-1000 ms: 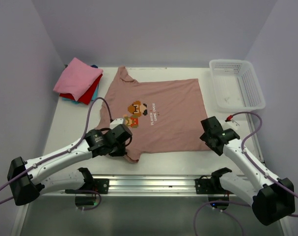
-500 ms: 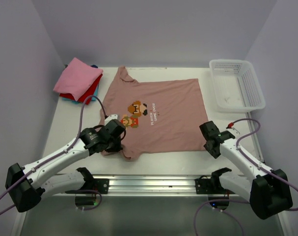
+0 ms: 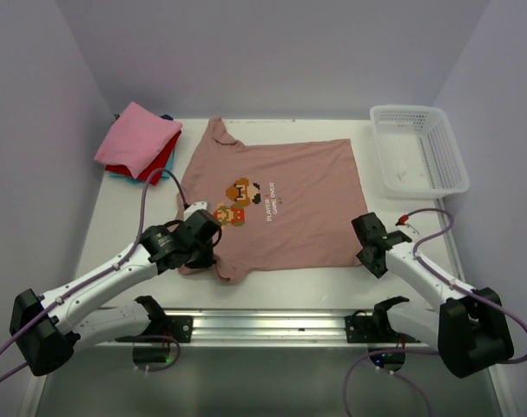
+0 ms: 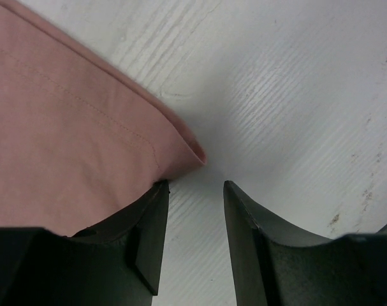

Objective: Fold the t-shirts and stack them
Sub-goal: Fold the tshirt

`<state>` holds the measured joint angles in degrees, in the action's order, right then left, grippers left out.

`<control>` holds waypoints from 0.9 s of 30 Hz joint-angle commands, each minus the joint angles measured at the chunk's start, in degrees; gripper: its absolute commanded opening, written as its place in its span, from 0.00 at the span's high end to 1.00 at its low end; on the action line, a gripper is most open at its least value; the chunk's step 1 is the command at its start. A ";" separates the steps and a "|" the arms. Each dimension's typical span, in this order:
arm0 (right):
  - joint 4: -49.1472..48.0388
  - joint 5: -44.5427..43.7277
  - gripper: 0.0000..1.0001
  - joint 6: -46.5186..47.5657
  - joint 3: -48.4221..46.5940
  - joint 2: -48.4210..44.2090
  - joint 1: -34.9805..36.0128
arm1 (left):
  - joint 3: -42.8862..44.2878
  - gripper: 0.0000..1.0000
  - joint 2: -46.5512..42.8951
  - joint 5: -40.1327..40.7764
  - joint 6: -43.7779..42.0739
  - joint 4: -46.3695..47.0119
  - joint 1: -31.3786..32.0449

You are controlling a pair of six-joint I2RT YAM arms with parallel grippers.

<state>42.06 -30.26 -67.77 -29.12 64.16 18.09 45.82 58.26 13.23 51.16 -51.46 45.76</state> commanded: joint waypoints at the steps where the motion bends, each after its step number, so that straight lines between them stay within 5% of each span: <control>1: -1.64 0.20 0.55 2.55 -1.64 -4.90 -0.25 | 0.67 0.95 0.01 -0.31 -1.41 2.51 -0.32; 7: -1.37 -1.73 0.54 2.47 0.30 -9.23 -0.42 | 0.32 0.95 1.06 -1.28 -1.67 3.39 -0.32; 19: -4.88 -2.00 0.54 0.36 -3.40 4.92 -1.03 | -0.38 0.95 0.02 -1.02 -1.23 2.77 -0.49; 23: -5.94 -0.95 0.91 0.35 -3.31 6.68 -1.21 | -1.26 0.96 -0.43 -0.75 -1.23 2.42 -0.76; 27: -5.33 0.11 1.00 0.97 -3.22 5.54 -1.21 | -2.05 1.00 -0.87 0.74 -1.32 2.51 -1.02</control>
<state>37.10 -29.89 -66.02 -31.62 70.00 17.19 44.71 58.43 12.14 50.30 -50.39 45.36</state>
